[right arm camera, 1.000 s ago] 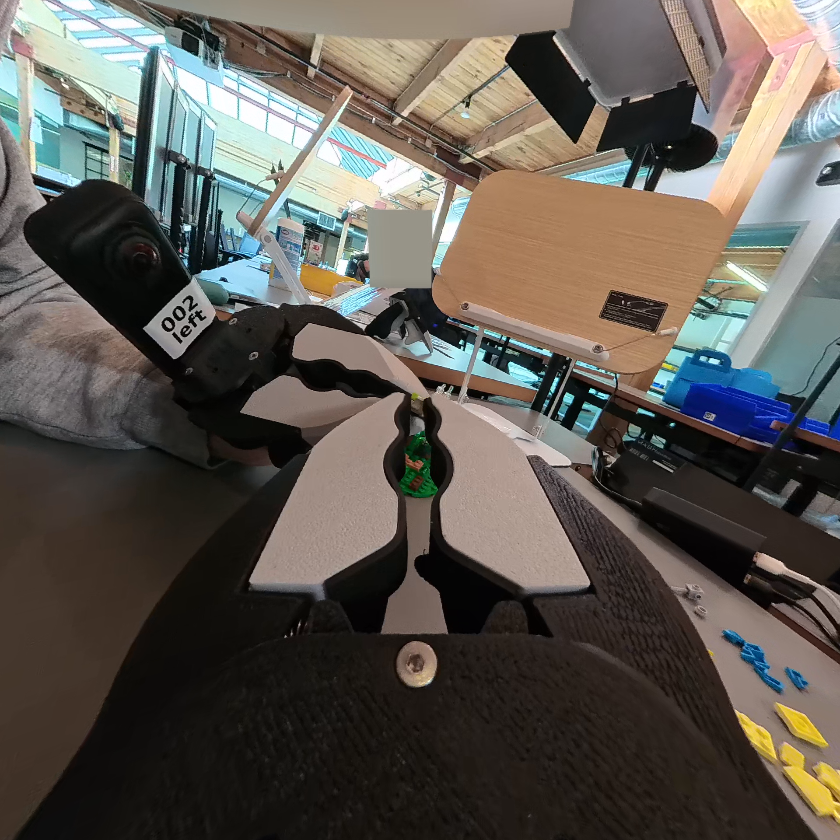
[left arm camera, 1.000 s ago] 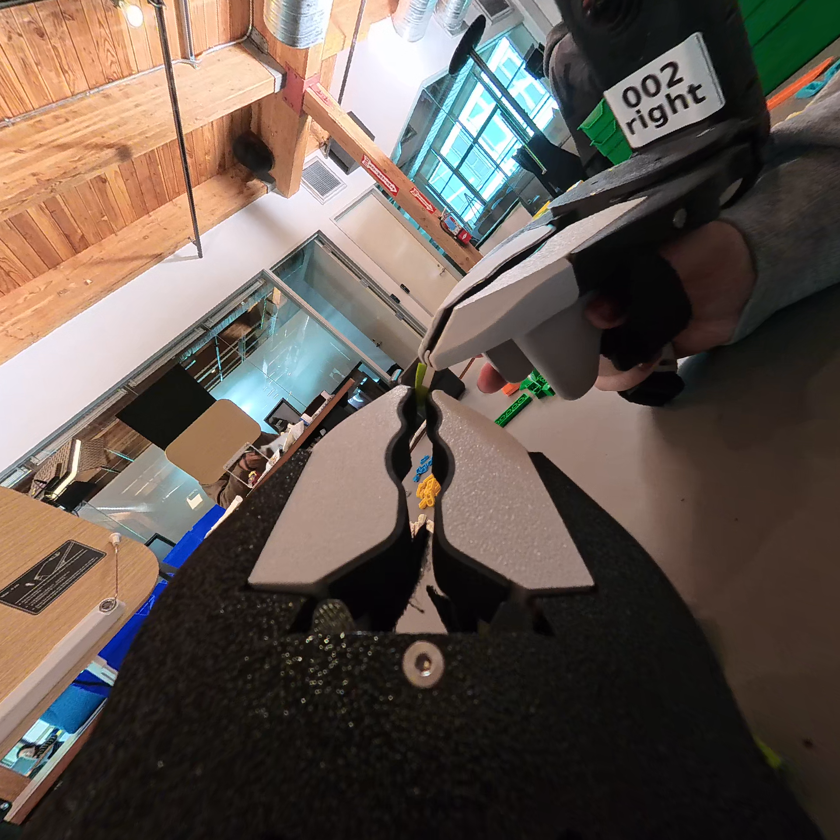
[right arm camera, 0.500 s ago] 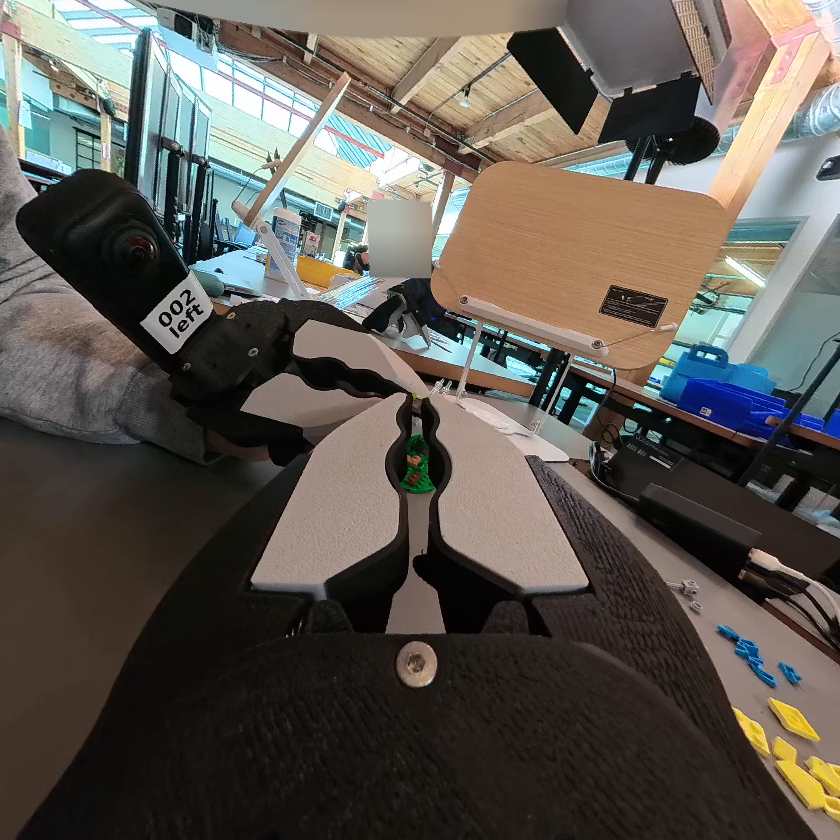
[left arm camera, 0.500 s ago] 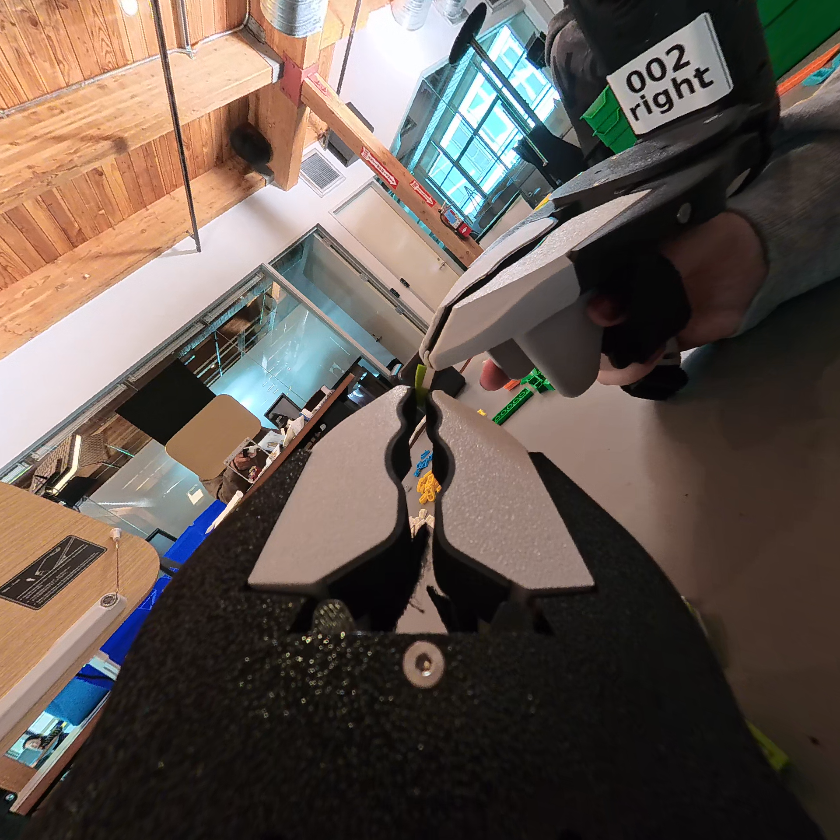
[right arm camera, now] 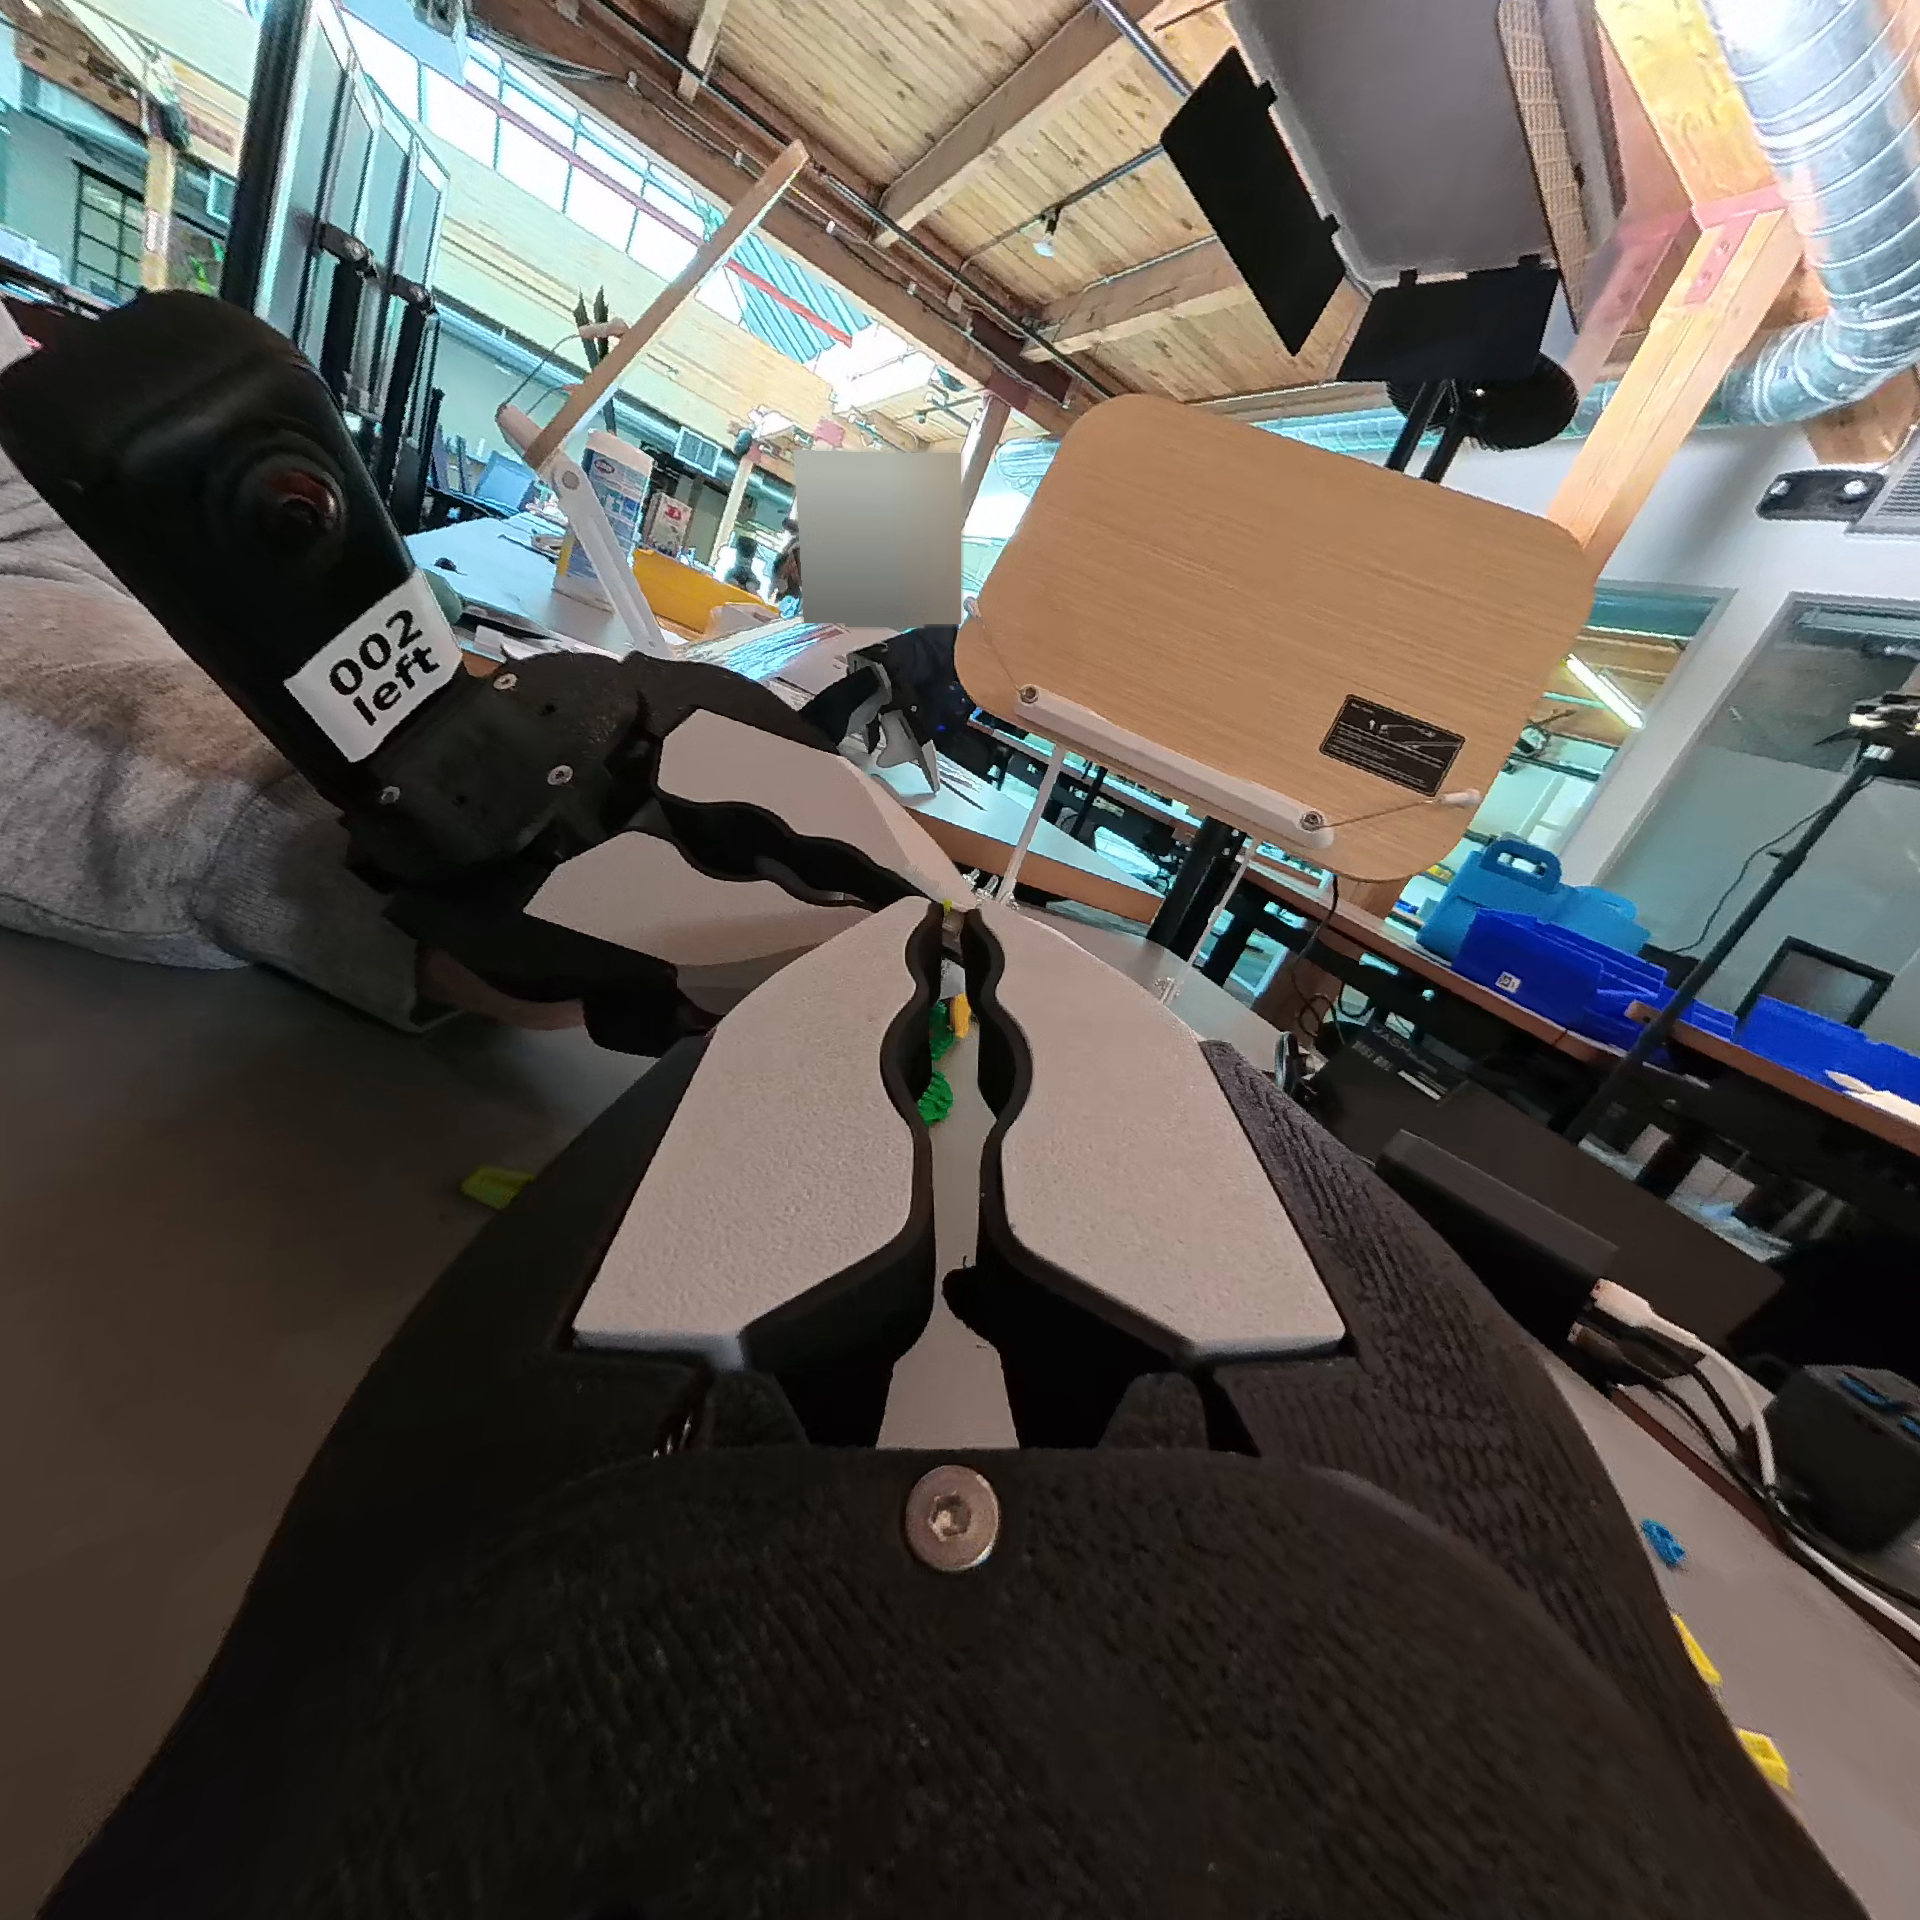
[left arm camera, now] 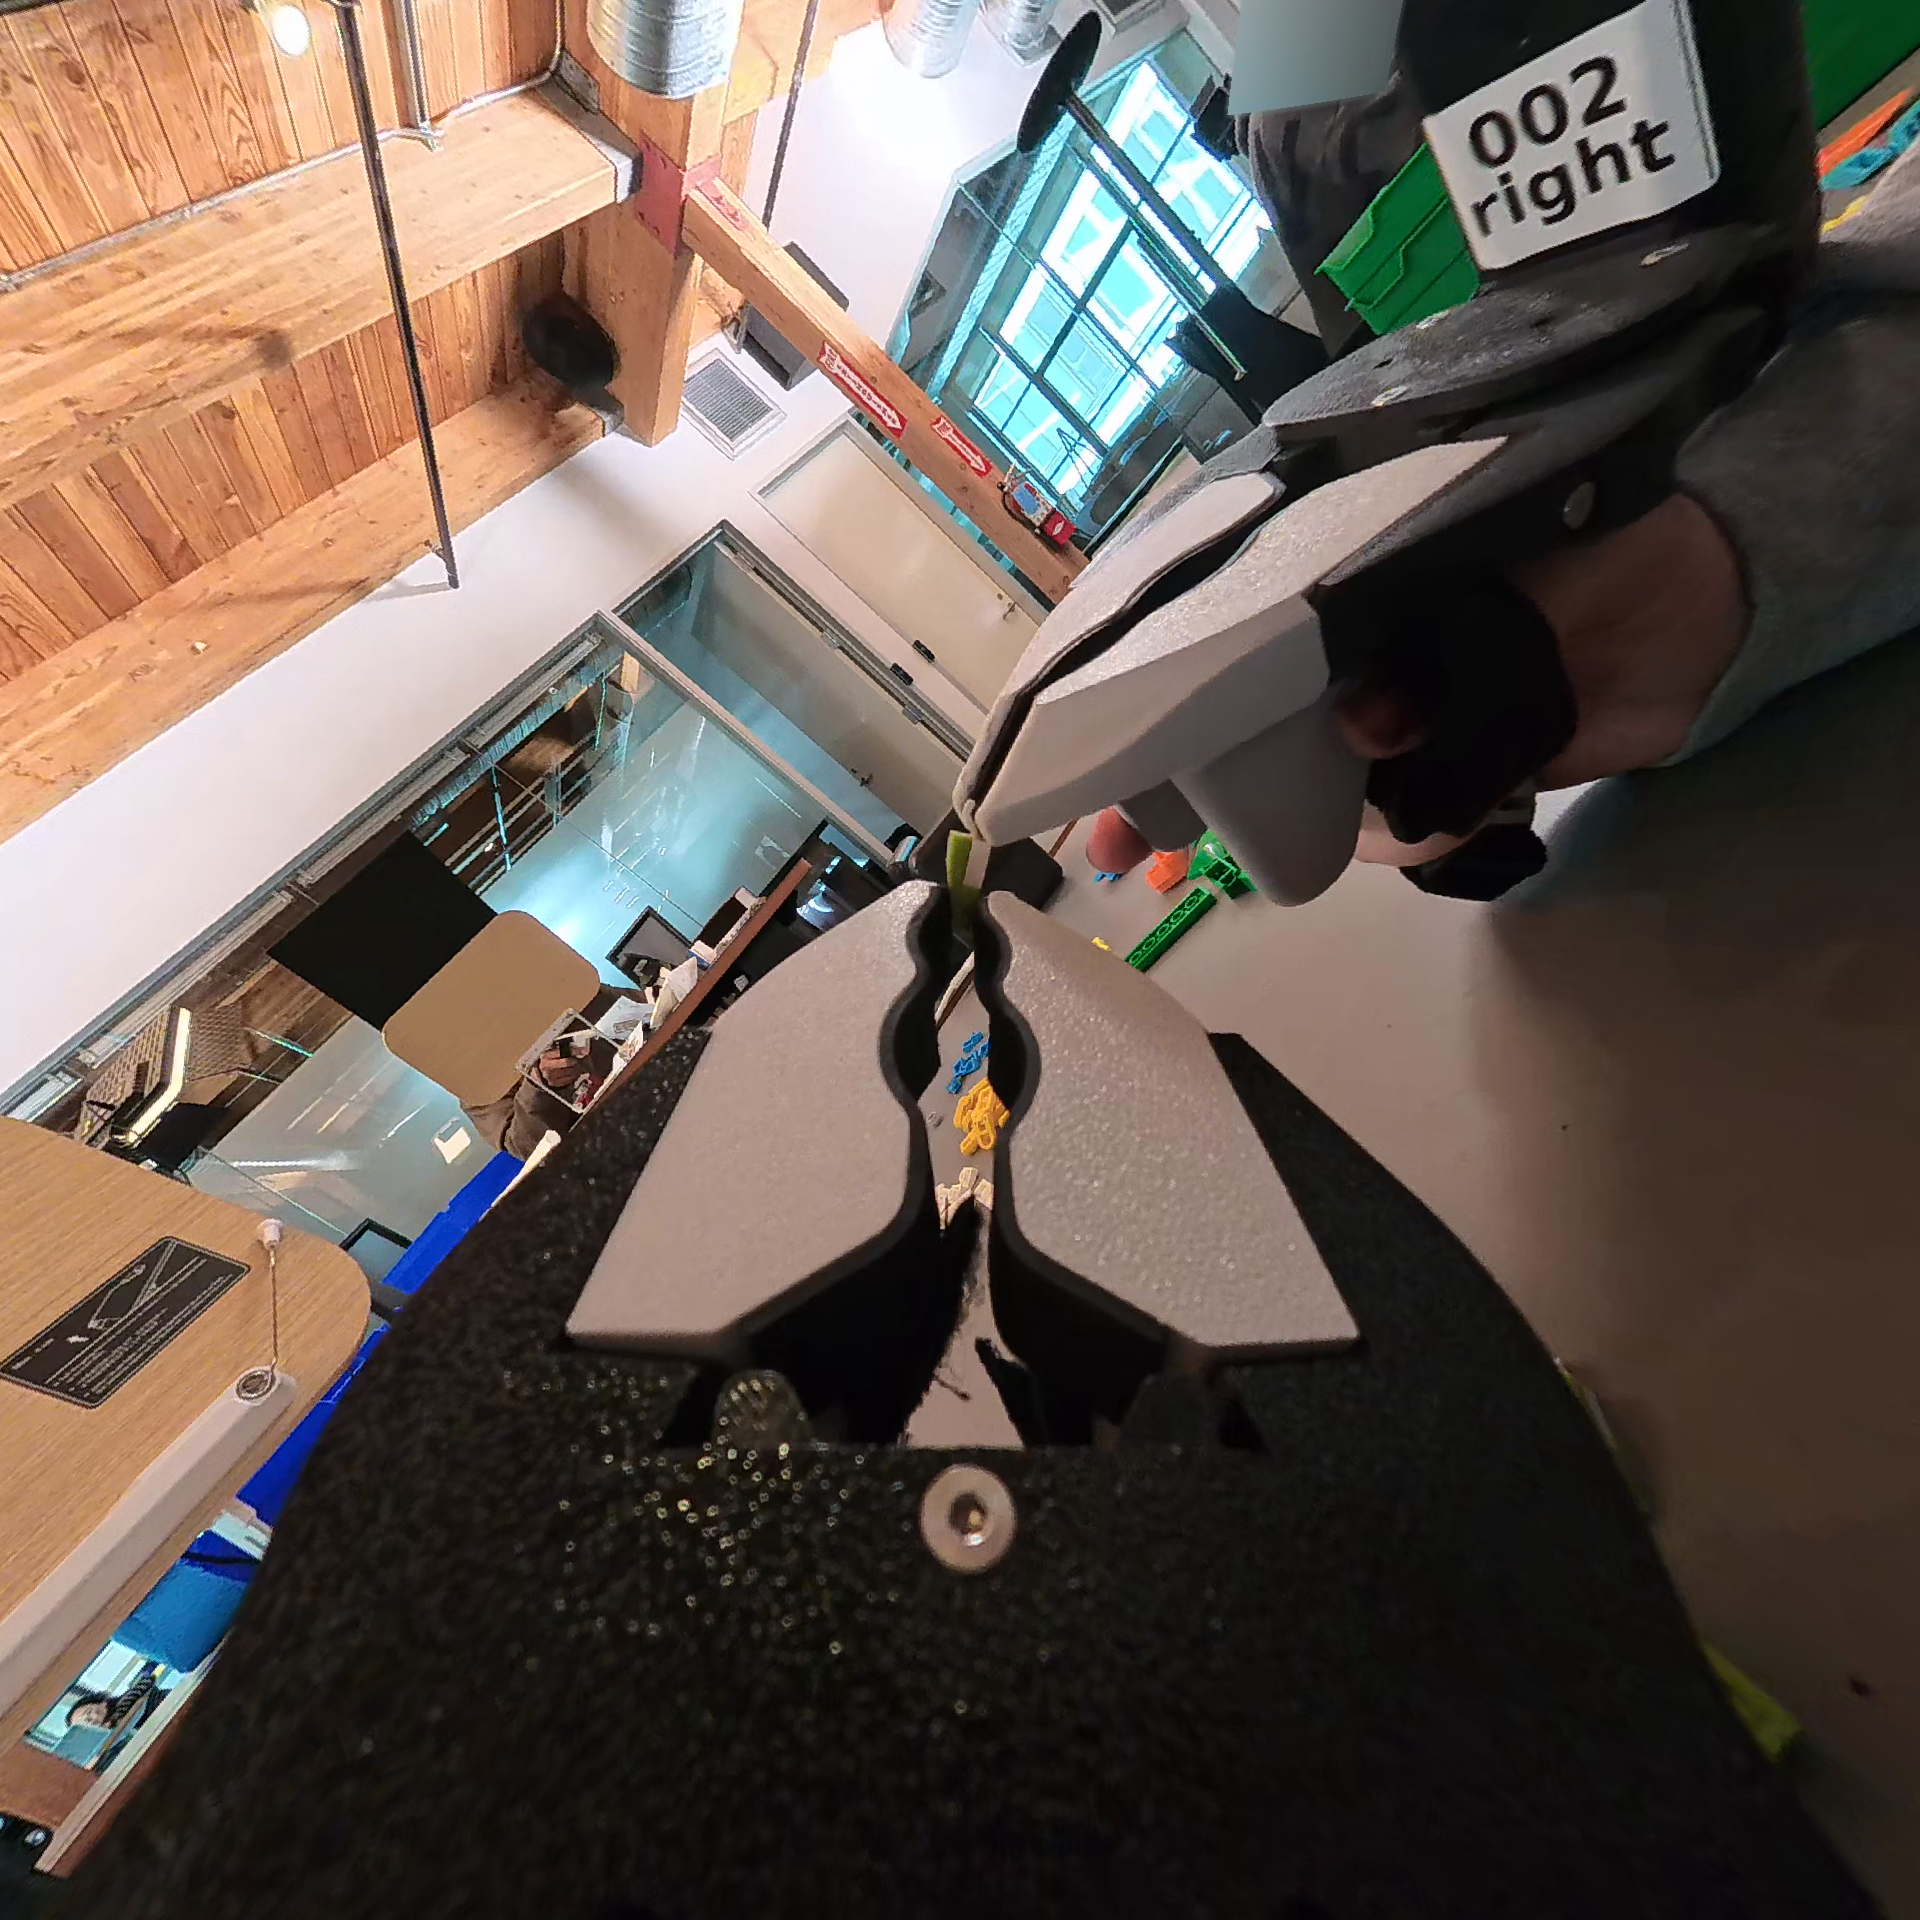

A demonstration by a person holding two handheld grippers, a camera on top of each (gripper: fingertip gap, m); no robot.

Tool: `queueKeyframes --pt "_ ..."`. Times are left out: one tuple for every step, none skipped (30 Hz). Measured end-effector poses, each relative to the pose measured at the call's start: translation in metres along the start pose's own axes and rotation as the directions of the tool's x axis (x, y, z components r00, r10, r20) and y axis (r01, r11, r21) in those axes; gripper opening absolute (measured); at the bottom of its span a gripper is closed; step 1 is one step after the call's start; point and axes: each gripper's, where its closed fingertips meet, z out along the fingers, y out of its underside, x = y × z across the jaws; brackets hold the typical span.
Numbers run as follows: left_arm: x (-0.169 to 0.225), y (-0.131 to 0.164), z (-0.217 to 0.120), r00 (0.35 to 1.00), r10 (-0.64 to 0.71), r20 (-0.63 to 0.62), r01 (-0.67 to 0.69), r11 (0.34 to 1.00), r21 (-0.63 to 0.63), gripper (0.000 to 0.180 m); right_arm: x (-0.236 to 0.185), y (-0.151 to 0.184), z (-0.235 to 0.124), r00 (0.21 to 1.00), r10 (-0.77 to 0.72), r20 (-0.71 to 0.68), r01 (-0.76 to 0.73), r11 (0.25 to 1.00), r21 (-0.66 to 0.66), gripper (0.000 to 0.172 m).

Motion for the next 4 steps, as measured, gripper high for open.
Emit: queueKeyframes --pt "0.0001 0.0003 0.0001 1.000 0.001 0.000 -0.001 1.000 -0.001 0.003 0.0001 0.0002 0.0001 1.000 -0.004 -0.002 0.004 1.000 -0.002 0.003" --pt "0.0001 0.0007 0.0001 1.000 0.001 0.000 -0.001 1.000 -0.003 0.003 0.0003 0.0004 0.0001 1.000 -0.009 -0.004 0.009 1.000 -0.004 0.003" --pt "0.0000 0.0009 0.0001 1.000 0.000 0.000 0.000 1.000 -0.004 0.003 0.0003 0.0006 0.0001 1.000 -0.013 -0.006 0.013 1.000 -0.005 0.003" --pt "-0.0001 0.0012 0.0002 1.000 0.000 0.000 0.000 1.000 -0.005 0.003 0.0006 0.0010 0.0003 1.000 -0.019 -0.010 0.019 1.000 -0.007 0.003"
